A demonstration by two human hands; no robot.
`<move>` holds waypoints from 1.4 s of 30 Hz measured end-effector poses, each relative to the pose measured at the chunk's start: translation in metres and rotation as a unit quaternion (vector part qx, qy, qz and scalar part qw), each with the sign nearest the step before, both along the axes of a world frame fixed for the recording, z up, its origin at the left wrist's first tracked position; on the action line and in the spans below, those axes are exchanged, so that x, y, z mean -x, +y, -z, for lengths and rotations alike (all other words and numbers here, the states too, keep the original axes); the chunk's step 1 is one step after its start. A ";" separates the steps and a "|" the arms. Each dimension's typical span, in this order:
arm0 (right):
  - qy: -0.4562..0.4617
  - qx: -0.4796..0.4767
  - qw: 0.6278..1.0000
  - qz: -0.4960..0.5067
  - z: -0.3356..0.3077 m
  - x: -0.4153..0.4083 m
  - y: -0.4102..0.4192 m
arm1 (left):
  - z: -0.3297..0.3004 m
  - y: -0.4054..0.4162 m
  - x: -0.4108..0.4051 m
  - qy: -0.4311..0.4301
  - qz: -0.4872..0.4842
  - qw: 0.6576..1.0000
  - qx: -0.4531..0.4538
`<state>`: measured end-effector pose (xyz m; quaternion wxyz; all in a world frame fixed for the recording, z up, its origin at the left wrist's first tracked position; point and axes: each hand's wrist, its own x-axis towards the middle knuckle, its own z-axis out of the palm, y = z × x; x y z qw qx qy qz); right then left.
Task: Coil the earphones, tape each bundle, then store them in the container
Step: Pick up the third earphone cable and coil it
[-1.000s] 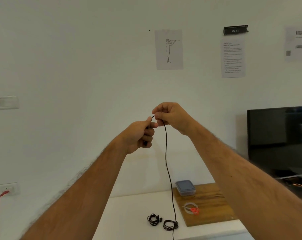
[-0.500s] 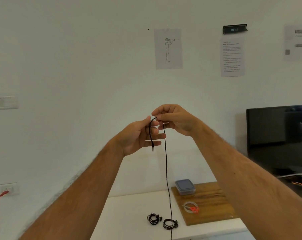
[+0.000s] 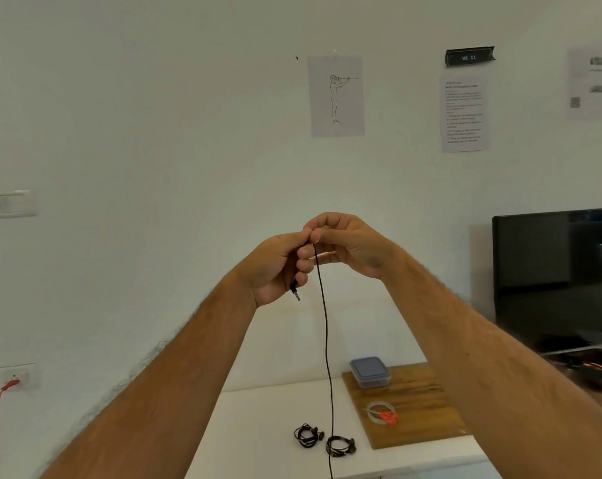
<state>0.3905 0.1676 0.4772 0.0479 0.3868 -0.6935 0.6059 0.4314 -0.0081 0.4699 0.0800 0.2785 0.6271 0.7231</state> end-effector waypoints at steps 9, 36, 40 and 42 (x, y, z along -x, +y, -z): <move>0.047 -0.060 0.992 0.099 0.008 0.001 -0.011 | 0.002 0.002 -0.005 0.016 -0.008 0.999 0.029; 0.078 0.058 0.991 0.095 -0.002 -0.004 -0.014 | 0.018 0.015 -0.011 -0.021 -0.010 0.999 0.045; 0.078 0.063 0.989 0.112 0.000 -0.003 -0.014 | 0.022 0.019 -0.014 -0.030 -0.021 0.999 -0.018; 0.077 0.069 0.987 0.124 0.005 -0.001 -0.014 | 0.024 0.022 -0.016 -0.037 -0.027 0.997 -0.059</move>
